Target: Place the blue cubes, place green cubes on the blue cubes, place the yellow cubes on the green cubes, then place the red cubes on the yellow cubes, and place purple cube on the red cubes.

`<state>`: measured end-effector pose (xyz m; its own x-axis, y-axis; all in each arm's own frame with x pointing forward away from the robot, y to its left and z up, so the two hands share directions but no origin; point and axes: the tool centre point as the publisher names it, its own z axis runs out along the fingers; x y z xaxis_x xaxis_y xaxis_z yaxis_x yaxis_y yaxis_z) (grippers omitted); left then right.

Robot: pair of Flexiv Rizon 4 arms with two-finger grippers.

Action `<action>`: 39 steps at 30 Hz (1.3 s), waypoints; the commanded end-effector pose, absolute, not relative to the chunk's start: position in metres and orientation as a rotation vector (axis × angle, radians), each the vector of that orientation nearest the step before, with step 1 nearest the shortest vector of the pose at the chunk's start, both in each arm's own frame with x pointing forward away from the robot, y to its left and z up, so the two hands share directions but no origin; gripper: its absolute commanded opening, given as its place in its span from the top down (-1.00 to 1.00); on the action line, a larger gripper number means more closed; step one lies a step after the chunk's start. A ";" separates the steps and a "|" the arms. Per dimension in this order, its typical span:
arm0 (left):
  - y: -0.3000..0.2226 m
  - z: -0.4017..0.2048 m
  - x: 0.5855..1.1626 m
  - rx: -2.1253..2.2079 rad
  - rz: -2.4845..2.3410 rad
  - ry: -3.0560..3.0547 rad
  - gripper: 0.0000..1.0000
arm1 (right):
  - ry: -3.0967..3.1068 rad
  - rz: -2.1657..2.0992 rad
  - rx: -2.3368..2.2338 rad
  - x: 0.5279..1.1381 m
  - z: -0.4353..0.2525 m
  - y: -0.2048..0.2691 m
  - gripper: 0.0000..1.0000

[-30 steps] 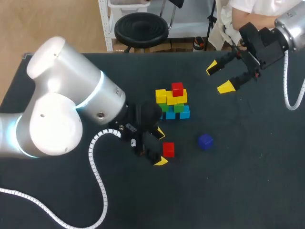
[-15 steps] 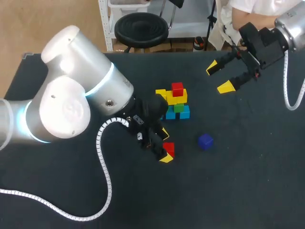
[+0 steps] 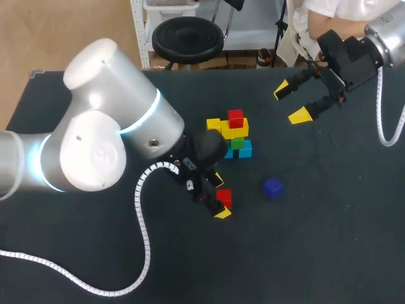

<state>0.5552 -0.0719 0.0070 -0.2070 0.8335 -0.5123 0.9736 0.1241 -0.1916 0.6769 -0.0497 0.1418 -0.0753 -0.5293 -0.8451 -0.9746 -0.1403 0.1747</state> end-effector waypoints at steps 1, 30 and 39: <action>-0.074 0.007 0.555 1.779 -0.675 2.142 -0.97 | 1.623 1.135 -1.693 0.676 0.142 -0.050 -1.00; -0.045 0.048 0.566 1.832 -0.491 2.057 1.00 | 1.623 1.135 -1.693 0.676 0.142 -0.050 -1.00; -0.038 0.081 0.587 1.945 -0.502 1.950 1.00 | 1.623 1.135 -1.693 0.676 0.142 -0.050 -1.00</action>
